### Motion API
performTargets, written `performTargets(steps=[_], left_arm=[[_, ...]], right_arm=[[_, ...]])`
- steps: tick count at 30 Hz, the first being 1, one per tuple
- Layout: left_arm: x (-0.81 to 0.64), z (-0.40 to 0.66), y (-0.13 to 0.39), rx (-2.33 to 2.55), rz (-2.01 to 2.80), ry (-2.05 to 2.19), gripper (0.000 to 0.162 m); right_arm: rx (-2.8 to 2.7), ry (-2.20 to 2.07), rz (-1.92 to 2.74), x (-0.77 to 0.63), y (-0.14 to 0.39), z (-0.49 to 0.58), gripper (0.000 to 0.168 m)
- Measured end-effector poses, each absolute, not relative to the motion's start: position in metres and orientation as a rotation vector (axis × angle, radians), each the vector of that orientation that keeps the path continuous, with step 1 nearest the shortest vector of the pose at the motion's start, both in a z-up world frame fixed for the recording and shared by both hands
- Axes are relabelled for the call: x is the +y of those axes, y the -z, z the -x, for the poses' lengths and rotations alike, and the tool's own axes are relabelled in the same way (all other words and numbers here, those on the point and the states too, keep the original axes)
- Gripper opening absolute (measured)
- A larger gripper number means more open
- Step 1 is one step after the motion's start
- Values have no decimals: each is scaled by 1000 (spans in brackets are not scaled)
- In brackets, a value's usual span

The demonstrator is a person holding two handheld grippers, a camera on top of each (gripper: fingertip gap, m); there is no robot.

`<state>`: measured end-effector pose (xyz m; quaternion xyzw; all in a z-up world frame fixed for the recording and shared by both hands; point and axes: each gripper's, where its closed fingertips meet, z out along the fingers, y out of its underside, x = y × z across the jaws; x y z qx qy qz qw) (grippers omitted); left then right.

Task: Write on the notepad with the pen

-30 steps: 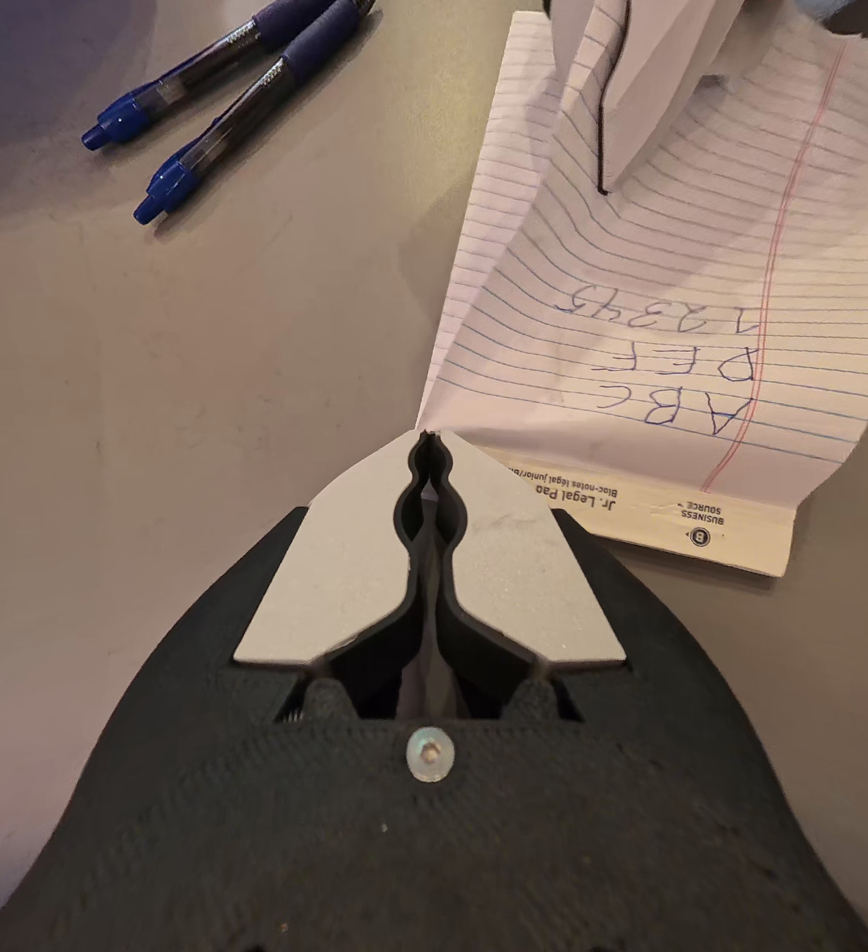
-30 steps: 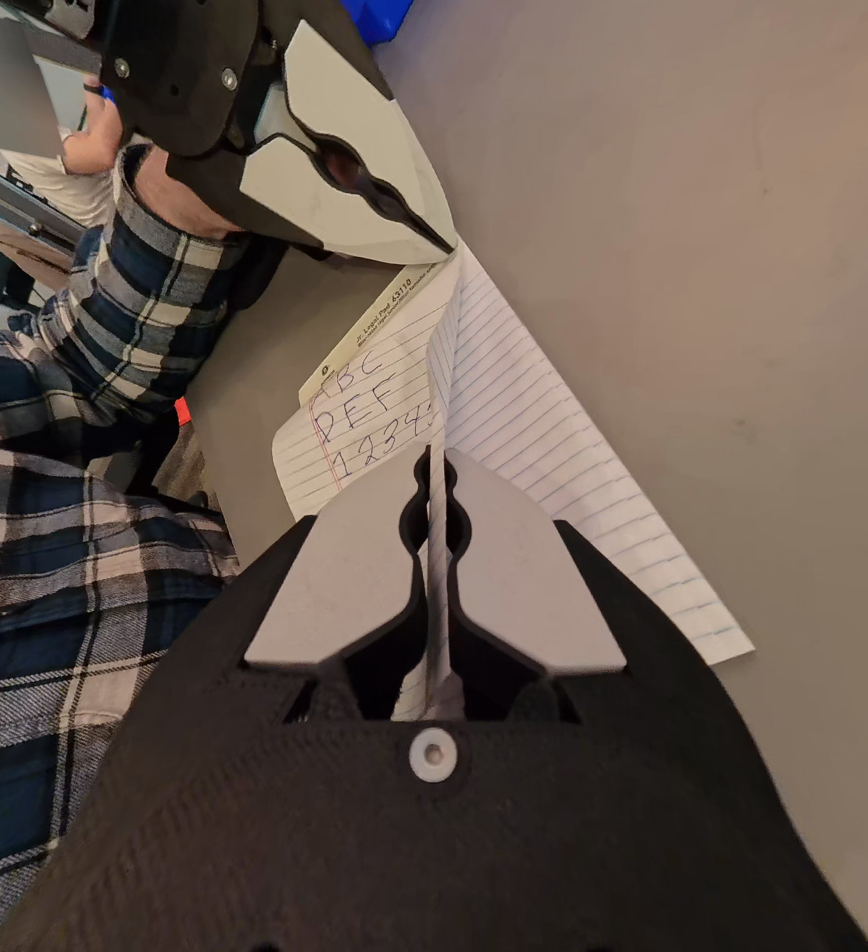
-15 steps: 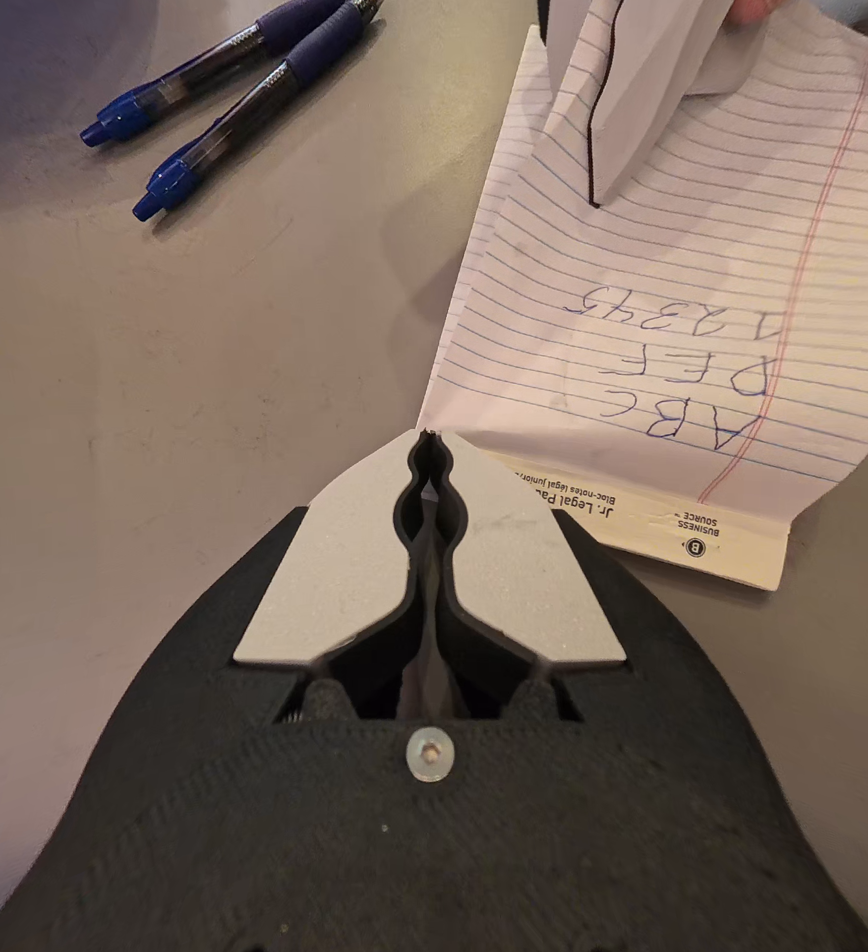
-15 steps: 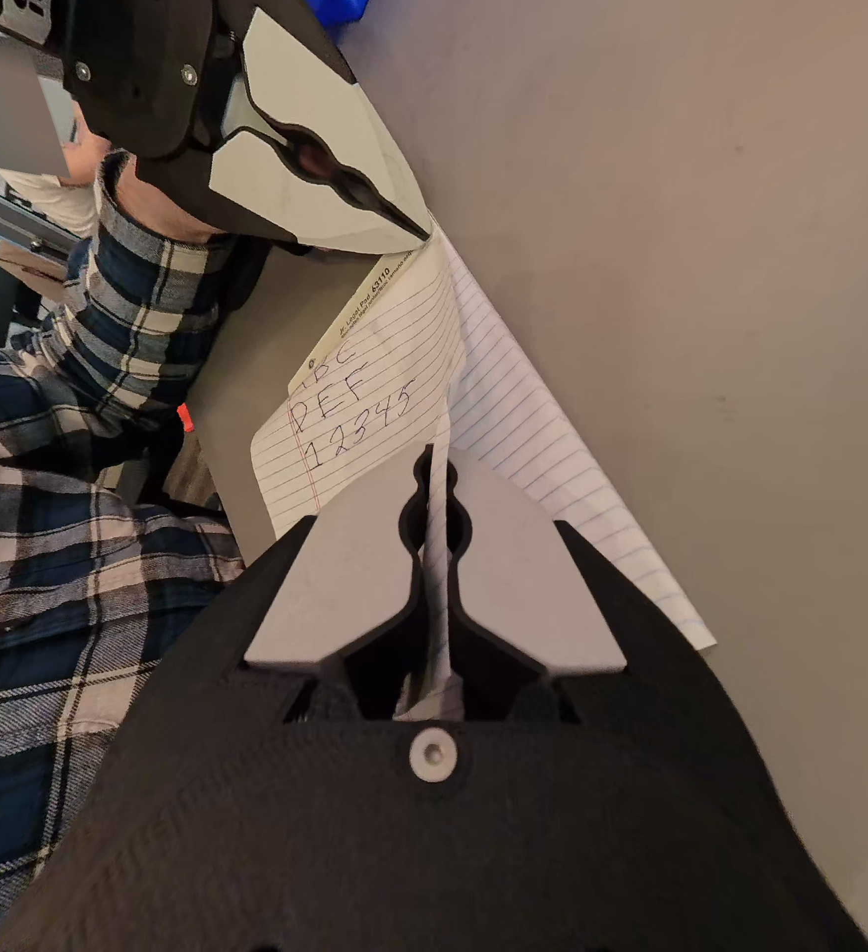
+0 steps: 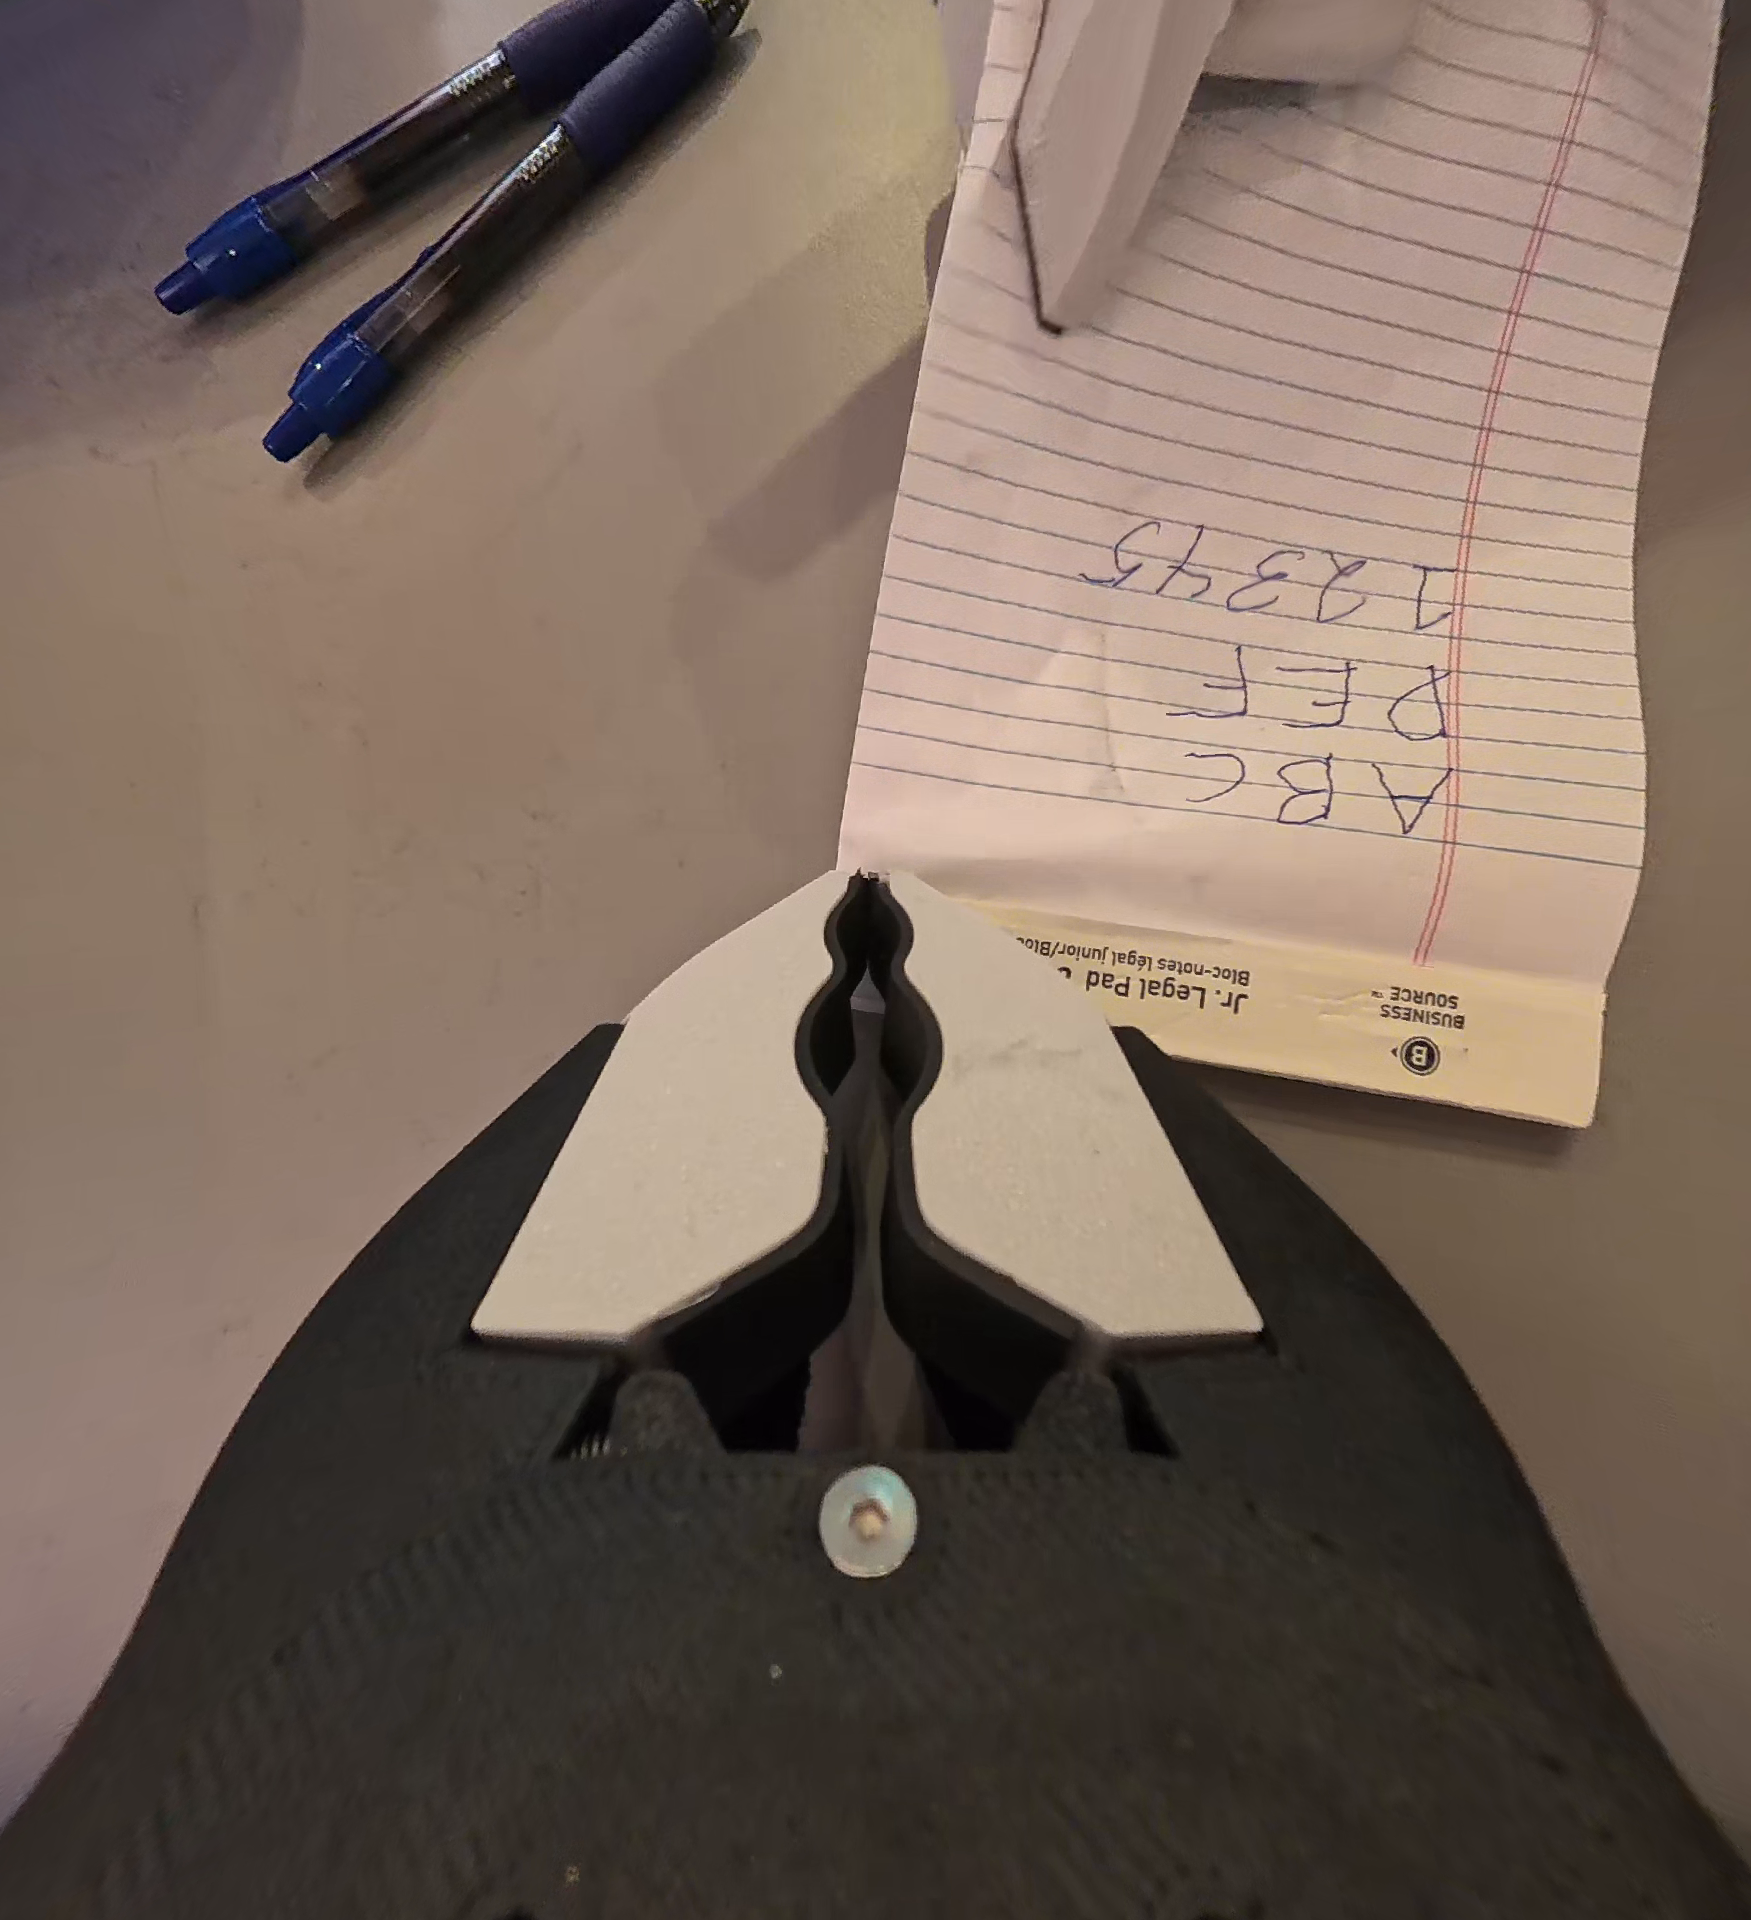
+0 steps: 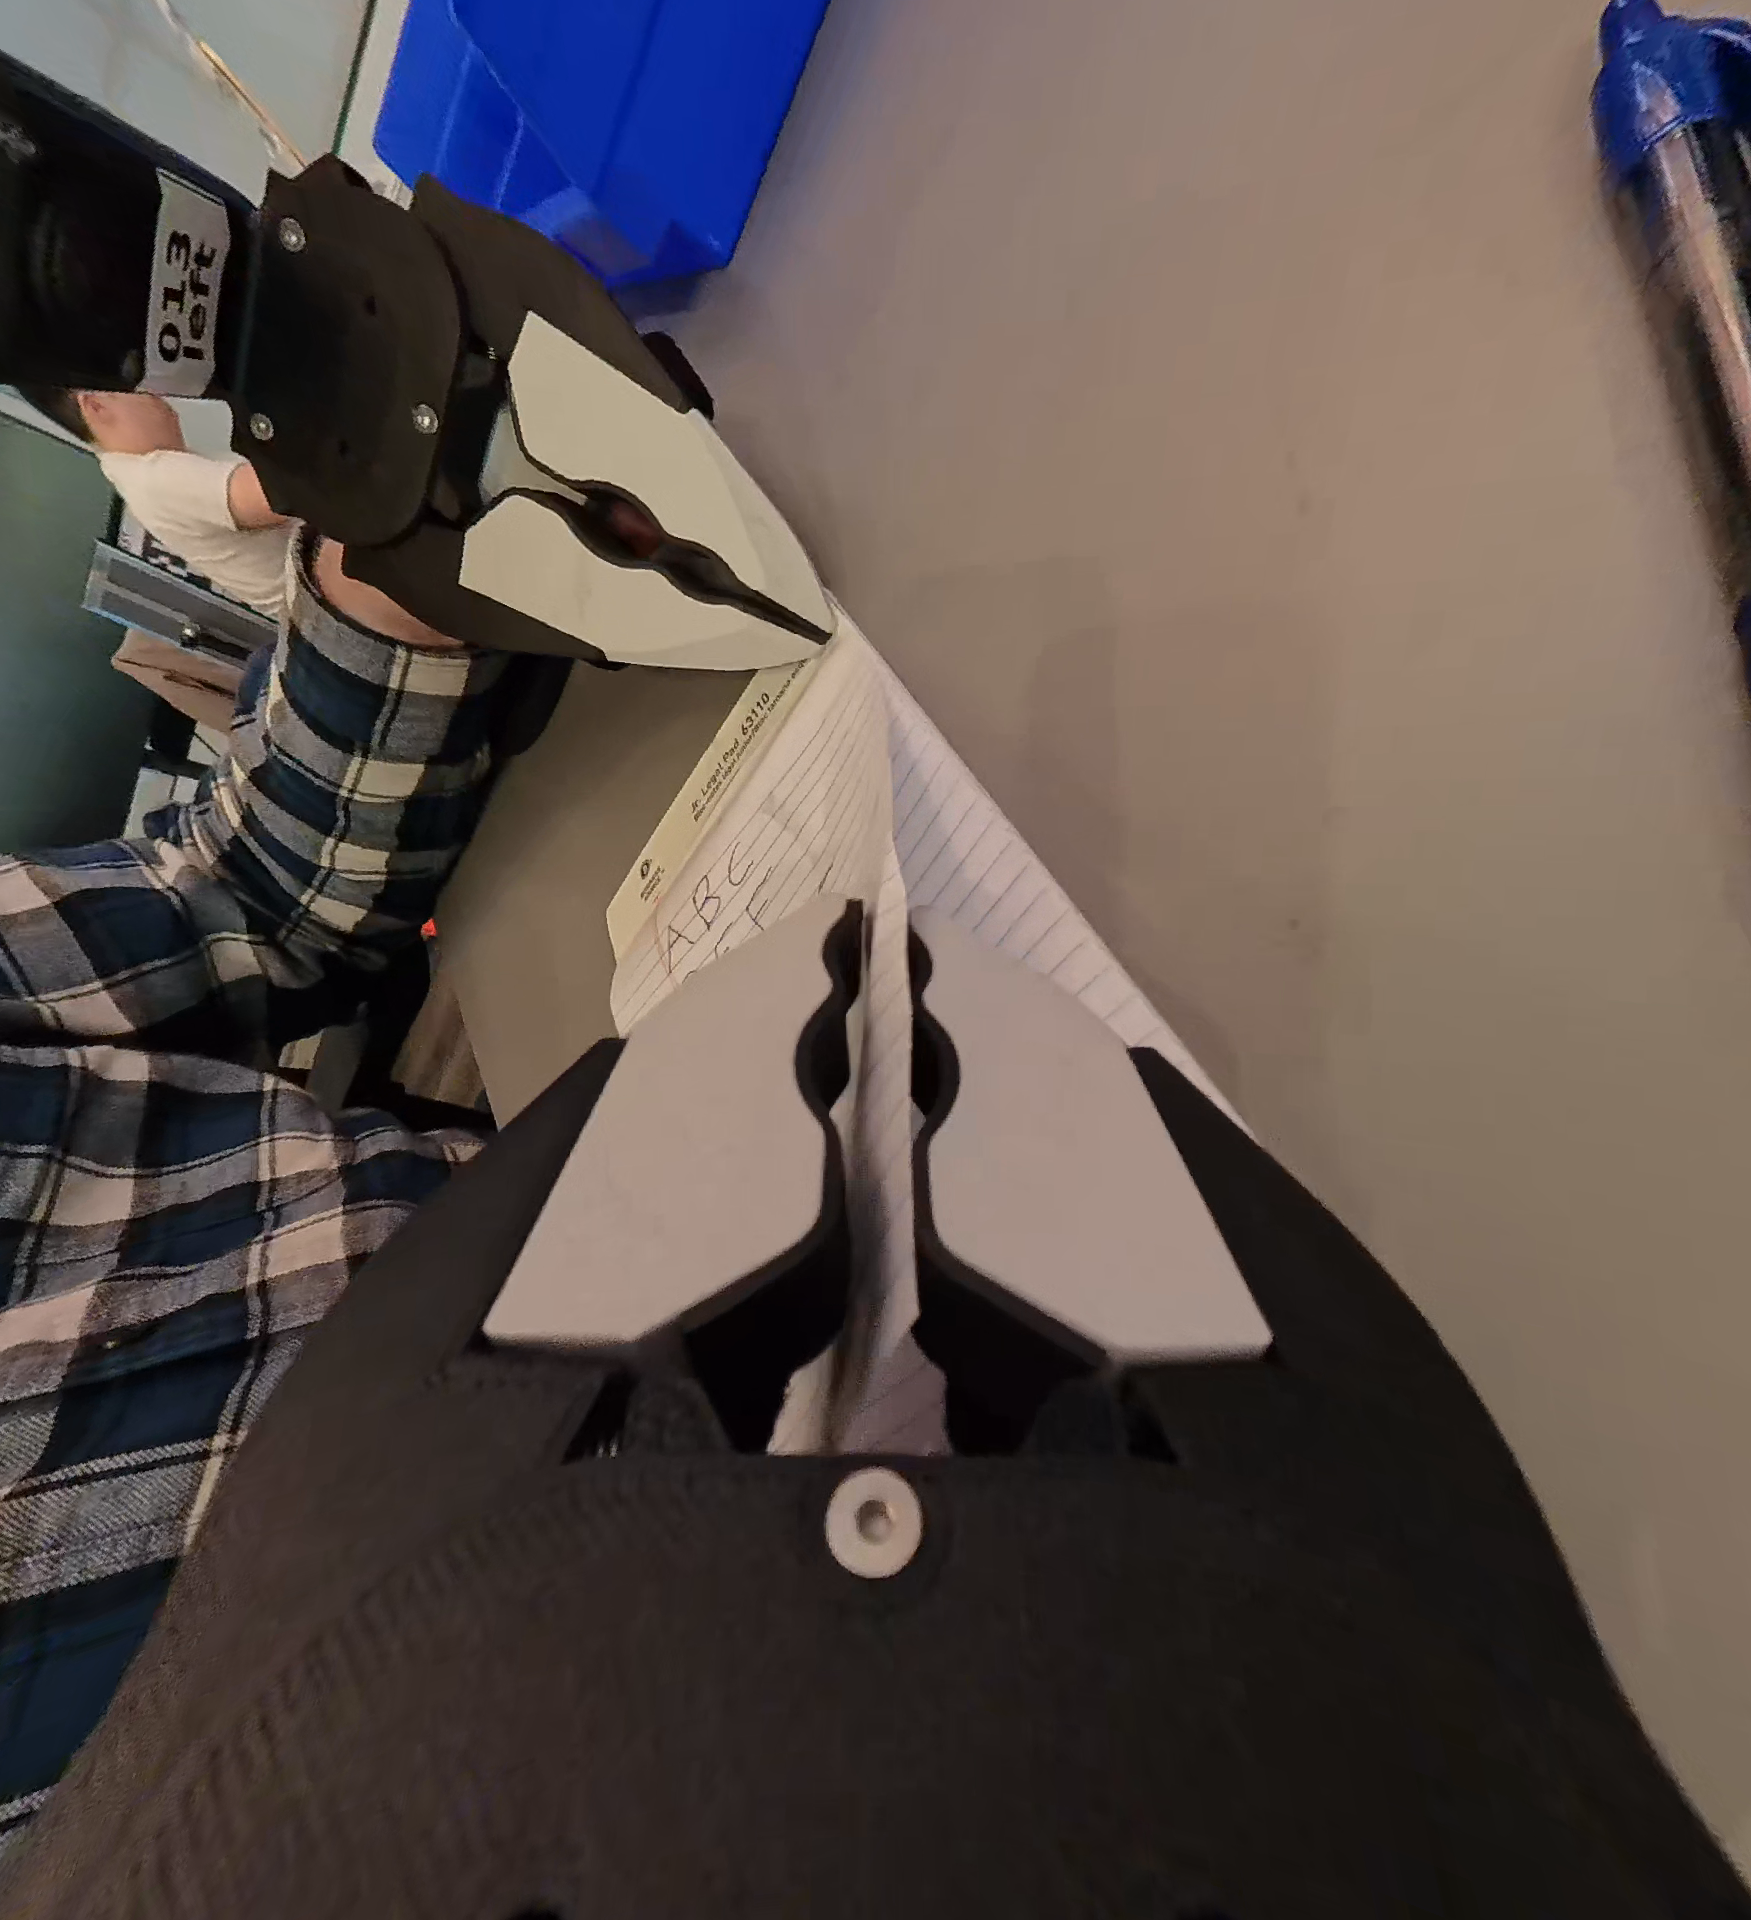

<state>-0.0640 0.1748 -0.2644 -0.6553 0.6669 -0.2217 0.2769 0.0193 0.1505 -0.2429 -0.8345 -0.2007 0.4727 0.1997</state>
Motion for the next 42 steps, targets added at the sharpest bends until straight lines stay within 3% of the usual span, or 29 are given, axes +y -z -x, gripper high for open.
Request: performTargets(steps=[1, 33, 36, 42], left_arm=[[175, 64, 264, 1791, 1758, 591, 1], [175, 63, 264, 1746, 1778, 540, 0], [175, 63, 264, 1737, 1790, 554, 0], [175, 63, 264, 1737, 1790, 567, 0]], right_arm=[[-552, -1319, 2327, 152, 243, -20, 0], [-484, -1331, 2323, 127, 243, -18, 0], [-479, -1376, 2320, 123, 240, -17, 12], [-470, -1434, 2324, 110, 235, -15, 16]])
